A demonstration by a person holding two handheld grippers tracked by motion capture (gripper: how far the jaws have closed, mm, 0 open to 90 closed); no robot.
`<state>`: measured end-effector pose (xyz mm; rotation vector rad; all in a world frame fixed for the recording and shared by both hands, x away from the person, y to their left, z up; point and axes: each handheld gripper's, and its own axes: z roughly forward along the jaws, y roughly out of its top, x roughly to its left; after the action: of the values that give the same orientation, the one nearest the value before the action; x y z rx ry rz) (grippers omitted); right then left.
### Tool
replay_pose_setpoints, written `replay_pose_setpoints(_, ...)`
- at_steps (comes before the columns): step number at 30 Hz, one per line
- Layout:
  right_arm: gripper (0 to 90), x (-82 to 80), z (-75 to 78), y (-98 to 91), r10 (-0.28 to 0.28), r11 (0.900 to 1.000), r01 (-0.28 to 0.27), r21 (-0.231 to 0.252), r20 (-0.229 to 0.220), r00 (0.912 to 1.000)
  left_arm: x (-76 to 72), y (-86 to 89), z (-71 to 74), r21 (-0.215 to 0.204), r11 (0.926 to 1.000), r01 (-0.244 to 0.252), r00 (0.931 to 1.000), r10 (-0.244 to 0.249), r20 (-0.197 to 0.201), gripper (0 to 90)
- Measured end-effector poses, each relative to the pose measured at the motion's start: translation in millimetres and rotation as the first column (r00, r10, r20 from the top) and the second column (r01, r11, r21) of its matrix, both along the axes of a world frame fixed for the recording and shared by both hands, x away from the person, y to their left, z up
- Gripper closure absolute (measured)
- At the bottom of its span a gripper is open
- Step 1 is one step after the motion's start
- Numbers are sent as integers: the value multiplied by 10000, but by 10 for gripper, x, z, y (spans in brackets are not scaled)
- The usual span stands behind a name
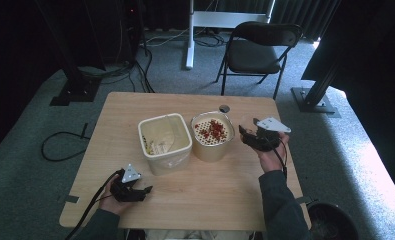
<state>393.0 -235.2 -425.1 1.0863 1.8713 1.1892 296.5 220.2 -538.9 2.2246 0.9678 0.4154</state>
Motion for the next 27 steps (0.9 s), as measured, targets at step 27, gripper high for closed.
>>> replay_pose_setpoints(27,355,291,184,225,-88,9872,162,-1584,474,9988,10,12,-12,-147,9999,-17,10000,17,-23,317)
